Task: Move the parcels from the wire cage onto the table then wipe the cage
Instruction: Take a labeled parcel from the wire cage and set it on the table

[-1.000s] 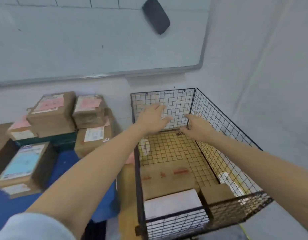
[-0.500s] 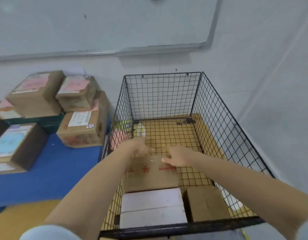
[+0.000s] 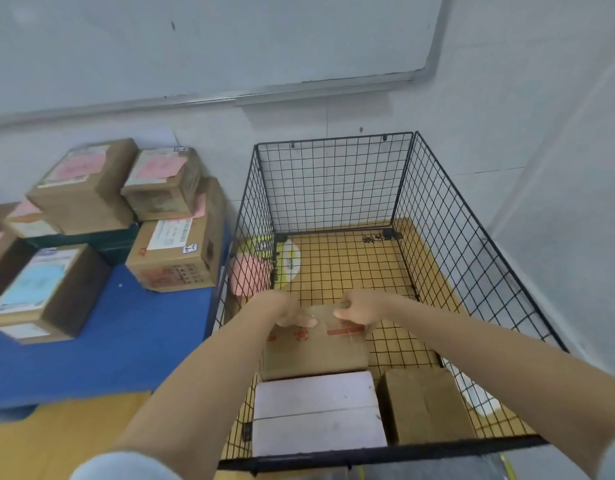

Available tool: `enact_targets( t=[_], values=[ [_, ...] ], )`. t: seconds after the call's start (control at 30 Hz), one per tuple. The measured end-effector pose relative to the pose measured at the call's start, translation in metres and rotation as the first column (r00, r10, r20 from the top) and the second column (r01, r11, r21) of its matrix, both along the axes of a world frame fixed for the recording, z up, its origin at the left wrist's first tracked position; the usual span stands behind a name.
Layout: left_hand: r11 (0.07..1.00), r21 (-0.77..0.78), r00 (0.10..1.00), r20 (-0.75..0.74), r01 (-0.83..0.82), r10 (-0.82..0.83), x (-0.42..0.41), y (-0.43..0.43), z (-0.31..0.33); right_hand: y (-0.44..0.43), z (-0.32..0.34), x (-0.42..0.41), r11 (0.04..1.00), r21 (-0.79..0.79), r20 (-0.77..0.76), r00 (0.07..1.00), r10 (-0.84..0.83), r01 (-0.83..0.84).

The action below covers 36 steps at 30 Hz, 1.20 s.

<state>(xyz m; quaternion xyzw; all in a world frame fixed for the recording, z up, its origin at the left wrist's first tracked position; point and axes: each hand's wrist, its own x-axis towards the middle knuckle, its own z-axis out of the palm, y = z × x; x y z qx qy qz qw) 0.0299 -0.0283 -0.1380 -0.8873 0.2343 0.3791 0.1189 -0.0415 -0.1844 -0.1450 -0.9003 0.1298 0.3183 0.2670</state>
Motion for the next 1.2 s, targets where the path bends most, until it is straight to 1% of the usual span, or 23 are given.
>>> enact_targets(
  t=[0.07, 0.13, 0.2, 0.3, 0.4, 0.5, 0.6, 0.67, 0.73, 0.8, 0.87, 0.97, 1.07, 1.13, 1.2],
  values=[
    [0.999, -0.048, 1.0, -0.001, 0.009, -0.009, 0.003, -0.002, -0.002, -0.002, 0.005, 0.003, 1.0, -0.02, 0.03, 1.0, -0.009, 0.009],
    [0.991, -0.134, 1.0, -0.003, -0.005, 0.005, 0.004, -0.005, -0.004, -0.007, 0.012, 0.007, 0.998, -0.051, 0.078, 0.997, -0.029, 0.033],
    [0.974, -0.227, 0.999, 0.026, -0.025, 0.032, 0.005, -0.009, -0.005, -0.014, 0.02, 0.01, 0.996, -0.078, 0.114, 0.993, -0.042, 0.051],
    [0.928, -0.367, 0.989, 0.098, -0.065, 0.108, 0.006, -0.019, 0.001, -0.025, 0.03, 0.013, 0.99, -0.103, 0.163, 0.983, -0.081, 0.099],
    [0.887, -0.446, 0.962, 0.168, -0.119, 0.214, 0.009, -0.029, 0.013, -0.031, 0.04, 0.013, 0.984, -0.063, 0.211, 0.966, -0.149, 0.165],
    [0.833, -0.528, 0.92, 0.223, -0.163, 0.321, 0.021, -0.032, 0.029, -0.033, 0.048, 0.009, 0.967, 0.005, 0.328, 0.913, -0.243, 0.256],
    [0.745, -0.643, 0.893, 0.213, -0.176, 0.395, 0.035, -0.03, 0.046, -0.035, 0.051, 0.008, 0.934, 0.053, 0.457, 0.823, -0.337, 0.353],
    [0.694, -0.699, 0.868, 0.225, -0.174, 0.443, 0.039, -0.029, 0.053, -0.037, 0.05, 0.011, 0.903, 0.108, 0.484, 0.772, -0.412, 0.415],
    [0.69, -0.704, 0.84, 0.264, -0.168, 0.474, 0.04, -0.028, 0.057, -0.039, 0.049, 0.015, 0.869, 0.189, 0.477, 0.731, -0.488, 0.457],
    [0.69, -0.688, 0.815, 0.257, -0.223, 0.519, 0.04, -0.027, 0.061, -0.041, 0.047, 0.018, 0.838, 0.267, 0.474, 0.692, -0.544, 0.476],
    [0.683, -0.668, 0.799, 0.22, -0.294, 0.559, 0.04, -0.025, 0.065, -0.041, 0.048, 0.02, 0.83, 0.285, 0.487, 0.673, -0.556, 0.48],
    [0.679, -0.663, 0.836, 0.146, -0.314, 0.529, 0.043, -0.023, 0.066, -0.042, 0.05, 0.023, 0.842, 0.259, 0.506, 0.676, -0.536, 0.474],
    [0.626, -0.706, 0.838, 0.086, -0.33, 0.539, 0.045, -0.022, 0.066, -0.045, 0.049, 0.024, 0.84, 0.302, 0.526, 0.656, -0.541, 0.45],
    [0.58, -0.738, 0.825, 0.057, -0.344, 0.562, 0.044, -0.024, 0.067, -0.046, 0.047, 0.024, 0.816, 0.338, 0.511, 0.637, -0.577, 0.469],
    [0.525, -0.768, 0.804, 0.022, -0.367, 0.595, 0.045, -0.025, 0.064, -0.045, 0.047, 0.024, 0.804, 0.335, 0.504, 0.628, -0.593, 0.491]
  ],
)
